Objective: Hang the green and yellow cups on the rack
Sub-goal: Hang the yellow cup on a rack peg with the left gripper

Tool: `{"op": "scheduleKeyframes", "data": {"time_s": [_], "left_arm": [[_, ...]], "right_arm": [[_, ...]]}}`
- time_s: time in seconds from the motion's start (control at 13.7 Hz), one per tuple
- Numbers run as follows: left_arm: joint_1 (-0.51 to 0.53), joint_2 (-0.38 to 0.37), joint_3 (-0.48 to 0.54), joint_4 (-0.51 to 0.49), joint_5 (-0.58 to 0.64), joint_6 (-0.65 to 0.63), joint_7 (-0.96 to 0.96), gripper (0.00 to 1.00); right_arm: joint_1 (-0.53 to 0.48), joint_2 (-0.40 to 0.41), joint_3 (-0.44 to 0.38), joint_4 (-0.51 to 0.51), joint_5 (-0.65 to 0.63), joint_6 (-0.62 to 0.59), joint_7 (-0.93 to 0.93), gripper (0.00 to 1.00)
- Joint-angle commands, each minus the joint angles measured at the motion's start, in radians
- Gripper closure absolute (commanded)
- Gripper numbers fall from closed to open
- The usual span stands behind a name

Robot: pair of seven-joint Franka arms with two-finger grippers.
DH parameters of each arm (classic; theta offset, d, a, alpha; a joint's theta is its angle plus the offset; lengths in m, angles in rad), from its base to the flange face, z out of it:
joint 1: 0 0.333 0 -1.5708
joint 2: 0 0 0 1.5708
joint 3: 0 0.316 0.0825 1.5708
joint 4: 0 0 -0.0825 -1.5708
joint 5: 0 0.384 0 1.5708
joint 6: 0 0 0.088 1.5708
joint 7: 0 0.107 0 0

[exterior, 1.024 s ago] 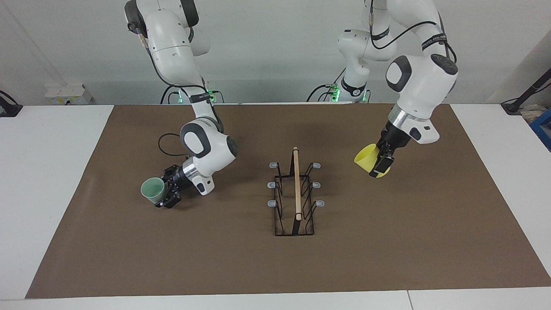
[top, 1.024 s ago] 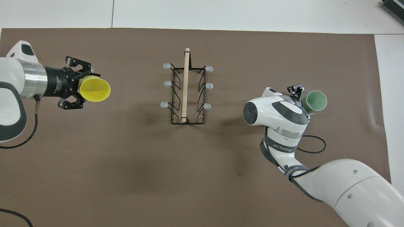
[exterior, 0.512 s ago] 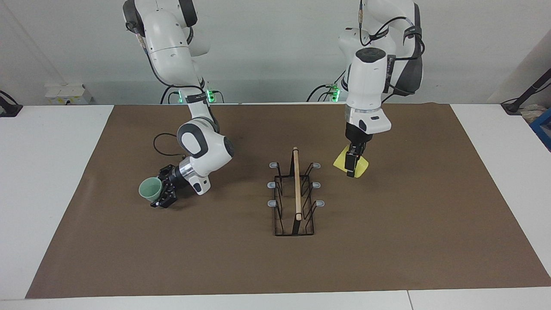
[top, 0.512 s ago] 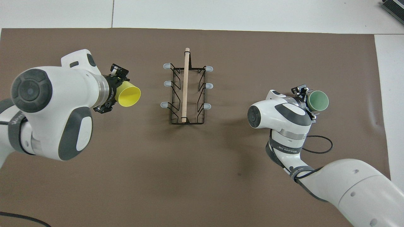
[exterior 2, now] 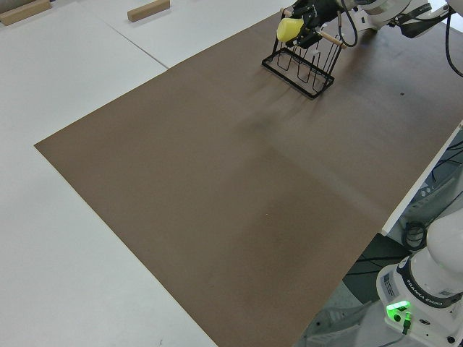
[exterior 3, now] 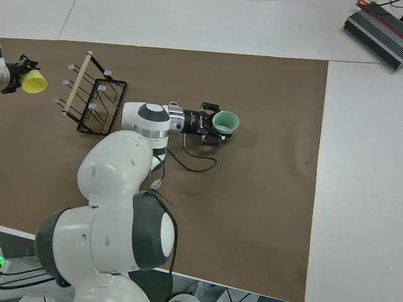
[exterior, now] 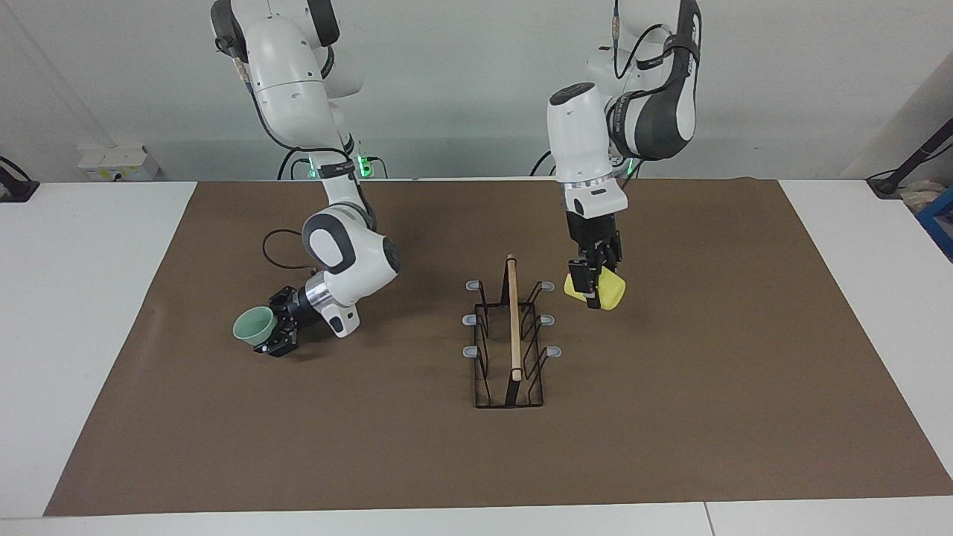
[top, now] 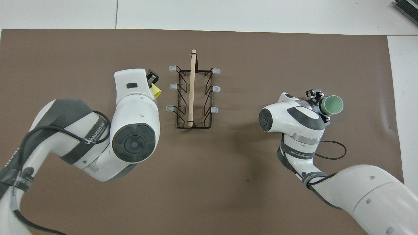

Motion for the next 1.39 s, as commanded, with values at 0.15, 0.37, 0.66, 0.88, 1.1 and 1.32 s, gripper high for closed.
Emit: {"op": "scheduleKeyframes", "data": {"time_s": [0.15, 0.37, 0.66, 0.88, 1.1, 1.32], "left_arm": [[-0.087, 0.035, 0.017, -0.006, 0.158, -0.078, -0.149, 1.00], [-0.129, 0.039, 0.015, -0.018, 0.200, -0.121, -0.226, 1.00], [-0.195, 0.032, 0.017, -0.041, 0.203, -0.187, -0.287, 1.00], [-0.223, 0.023, 0.015, -0.045, 0.201, -0.236, -0.289, 0.14], [-0.227, 0.023, 0.012, -0.045, 0.201, -0.243, -0.286, 0.00], [-0.224, 0.020, 0.012, -0.029, 0.200, -0.244, -0.239, 0.00]], "right_arm": [[0.003, -0.022, 0.013, 0.001, -0.021, -0.040, 0.019, 1.00], [0.007, -0.020, 0.016, 0.033, 0.008, -0.063, 0.006, 1.00], [-0.005, -0.055, 0.030, 0.108, 0.161, -0.060, -0.004, 1.00], [-0.016, -0.112, 0.030, 0.136, 0.301, -0.031, -0.038, 1.00], [0.000, -0.173, 0.032, 0.191, 0.482, -0.031, -0.037, 1.00], [0.000, -0.218, 0.033, 0.263, 0.660, -0.037, -0.044, 1.00]]}}
